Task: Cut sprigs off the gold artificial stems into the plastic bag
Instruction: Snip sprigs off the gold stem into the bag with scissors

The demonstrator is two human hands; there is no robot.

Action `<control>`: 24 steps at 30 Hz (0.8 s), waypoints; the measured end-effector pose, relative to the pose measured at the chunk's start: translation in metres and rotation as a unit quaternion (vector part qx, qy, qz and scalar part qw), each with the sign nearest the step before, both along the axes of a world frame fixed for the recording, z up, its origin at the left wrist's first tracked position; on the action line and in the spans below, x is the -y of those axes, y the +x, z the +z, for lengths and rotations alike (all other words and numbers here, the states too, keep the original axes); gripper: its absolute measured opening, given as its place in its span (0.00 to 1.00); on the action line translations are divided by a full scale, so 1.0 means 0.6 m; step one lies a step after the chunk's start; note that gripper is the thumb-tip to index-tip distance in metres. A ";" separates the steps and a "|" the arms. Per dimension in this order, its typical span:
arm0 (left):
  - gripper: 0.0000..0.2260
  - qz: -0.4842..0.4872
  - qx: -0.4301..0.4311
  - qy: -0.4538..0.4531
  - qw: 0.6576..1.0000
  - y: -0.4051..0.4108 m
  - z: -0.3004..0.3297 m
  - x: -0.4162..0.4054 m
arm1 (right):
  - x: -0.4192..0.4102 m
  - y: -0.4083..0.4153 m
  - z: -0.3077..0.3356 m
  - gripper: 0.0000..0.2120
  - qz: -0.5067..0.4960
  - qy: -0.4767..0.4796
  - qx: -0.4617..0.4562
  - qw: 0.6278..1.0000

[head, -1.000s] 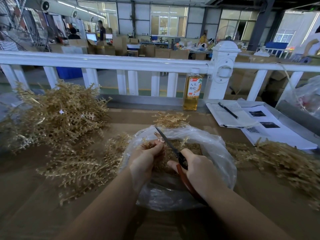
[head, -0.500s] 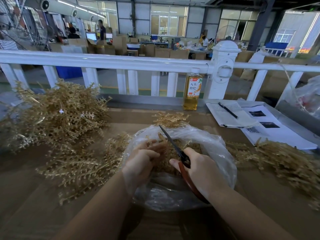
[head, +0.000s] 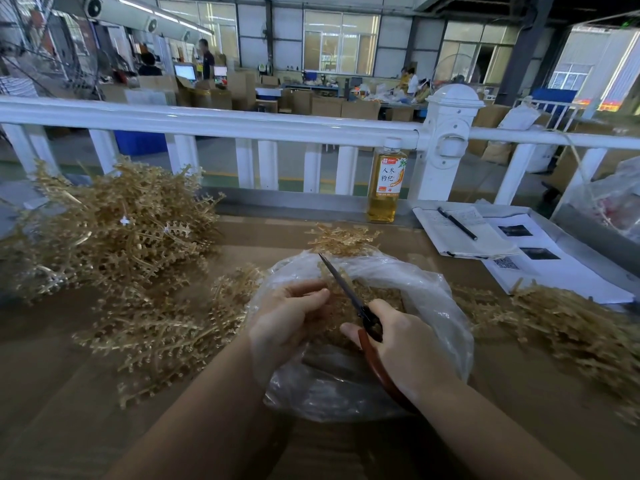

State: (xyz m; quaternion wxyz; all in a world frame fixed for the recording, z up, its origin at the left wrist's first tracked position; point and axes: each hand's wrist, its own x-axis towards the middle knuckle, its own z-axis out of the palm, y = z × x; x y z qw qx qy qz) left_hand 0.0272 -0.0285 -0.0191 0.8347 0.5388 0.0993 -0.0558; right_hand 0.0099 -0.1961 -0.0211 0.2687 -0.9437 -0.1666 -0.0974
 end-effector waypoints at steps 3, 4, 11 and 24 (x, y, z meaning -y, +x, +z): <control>0.10 -0.023 -0.014 0.012 1.000 -0.004 0.000 -0.002 | 0.000 -0.001 0.000 0.16 0.001 -0.015 0.001 1.000; 0.10 -0.024 -0.017 0.020 0.999 -0.004 -0.002 -0.001 | -0.001 -0.001 0.000 0.17 0.001 -0.019 0.000 1.000; 0.03 0.040 -0.008 0.090 0.995 0.001 -0.011 0.013 | -0.002 -0.001 -0.001 0.16 -0.004 -0.023 -0.003 1.000; 0.13 0.055 0.015 -0.016 0.998 -0.001 -0.003 0.013 | 0.003 0.001 -0.003 0.15 -0.010 0.013 0.011 1.000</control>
